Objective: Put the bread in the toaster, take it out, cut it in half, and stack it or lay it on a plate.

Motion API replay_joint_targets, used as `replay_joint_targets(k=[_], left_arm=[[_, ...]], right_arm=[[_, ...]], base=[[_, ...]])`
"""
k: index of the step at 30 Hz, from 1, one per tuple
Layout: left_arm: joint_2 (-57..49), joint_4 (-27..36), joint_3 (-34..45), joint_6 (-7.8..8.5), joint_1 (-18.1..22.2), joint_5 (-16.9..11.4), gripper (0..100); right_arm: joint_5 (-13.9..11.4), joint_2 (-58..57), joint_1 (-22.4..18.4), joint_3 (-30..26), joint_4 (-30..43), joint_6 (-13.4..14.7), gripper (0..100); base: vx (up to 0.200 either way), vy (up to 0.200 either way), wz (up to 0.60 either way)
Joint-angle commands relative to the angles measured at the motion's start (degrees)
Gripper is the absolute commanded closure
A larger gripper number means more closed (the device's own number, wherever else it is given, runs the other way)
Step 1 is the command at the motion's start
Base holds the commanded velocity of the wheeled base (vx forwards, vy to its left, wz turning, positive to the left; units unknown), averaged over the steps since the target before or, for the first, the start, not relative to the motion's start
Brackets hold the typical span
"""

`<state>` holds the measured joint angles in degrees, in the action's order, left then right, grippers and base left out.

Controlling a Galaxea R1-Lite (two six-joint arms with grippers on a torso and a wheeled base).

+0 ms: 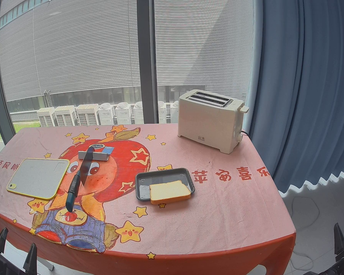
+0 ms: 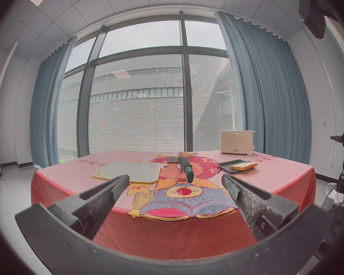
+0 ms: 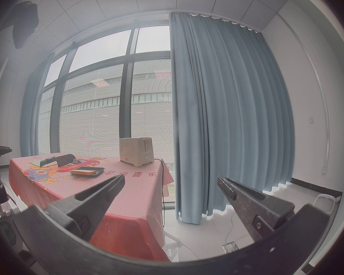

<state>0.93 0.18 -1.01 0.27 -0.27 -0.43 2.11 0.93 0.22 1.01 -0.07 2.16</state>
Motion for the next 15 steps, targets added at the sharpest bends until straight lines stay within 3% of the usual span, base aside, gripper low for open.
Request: replay_joint_targets(k=[1,15], left_arm=[[-0.93,-0.01,1.01,0.0,0.0,0.08,0],[-0.93,-0.01,1.01,0.0,0.0,-0.01,0]], right_arm=[[0.0,-0.57,-0.04,-0.84,-0.01,0.04,0],[-0.09,-0.4,-0.22,-0.92,-0.01,-0.14,0]], base=[[0.0,0.0,0.0],[0.0,0.0,0.0]])
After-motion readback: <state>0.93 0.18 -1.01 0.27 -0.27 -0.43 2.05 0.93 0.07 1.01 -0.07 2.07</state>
